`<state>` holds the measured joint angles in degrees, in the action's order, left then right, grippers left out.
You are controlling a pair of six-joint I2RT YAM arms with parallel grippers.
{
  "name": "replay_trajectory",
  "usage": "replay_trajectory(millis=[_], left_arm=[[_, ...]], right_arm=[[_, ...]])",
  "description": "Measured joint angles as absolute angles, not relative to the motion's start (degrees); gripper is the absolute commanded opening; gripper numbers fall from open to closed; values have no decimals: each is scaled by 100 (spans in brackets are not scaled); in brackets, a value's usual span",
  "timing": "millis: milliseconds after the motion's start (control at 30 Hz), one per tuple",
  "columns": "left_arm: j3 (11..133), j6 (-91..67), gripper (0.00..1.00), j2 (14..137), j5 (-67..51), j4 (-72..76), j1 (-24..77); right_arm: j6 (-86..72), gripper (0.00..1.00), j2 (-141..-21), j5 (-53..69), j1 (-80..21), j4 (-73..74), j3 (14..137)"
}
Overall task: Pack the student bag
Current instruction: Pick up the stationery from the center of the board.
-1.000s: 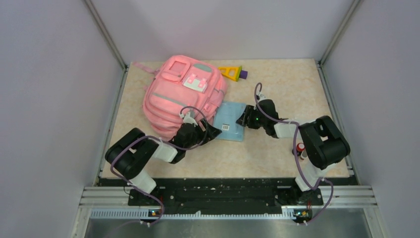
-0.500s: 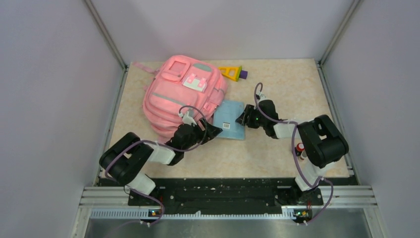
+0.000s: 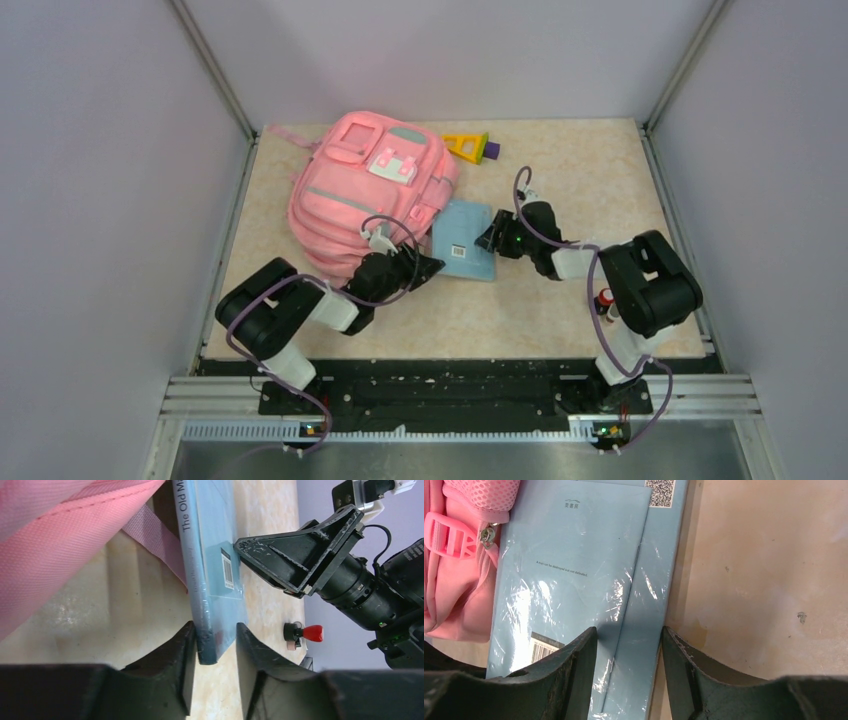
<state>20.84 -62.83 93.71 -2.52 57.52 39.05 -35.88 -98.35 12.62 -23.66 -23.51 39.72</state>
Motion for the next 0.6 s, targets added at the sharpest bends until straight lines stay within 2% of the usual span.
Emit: replay_trajectory(millis=[133,167,333,500,600], left_arm=[[2084,-6307,2,9404,-193,5721,3907],[2086,-6342,0,9404,-193,5723,3907],[2128,-6399,0,9406,-333,5712,3918],[2300,-6143,0,9400,-670,5570,3997],[2370,-5872,0,9253,-908,5360,4021]], right_arm=[[-3651,51,-9808,1188,-2386,-2462,3896],[-3656,52,-9791,1160,-2392,-2467,3881],[-3599,68,-9535,952,-2491,-2239,3787],[-3426,87,-8989,611,-2604,-1367,3747],[-3234,93,-8554,298,-2617,-617,3747]])
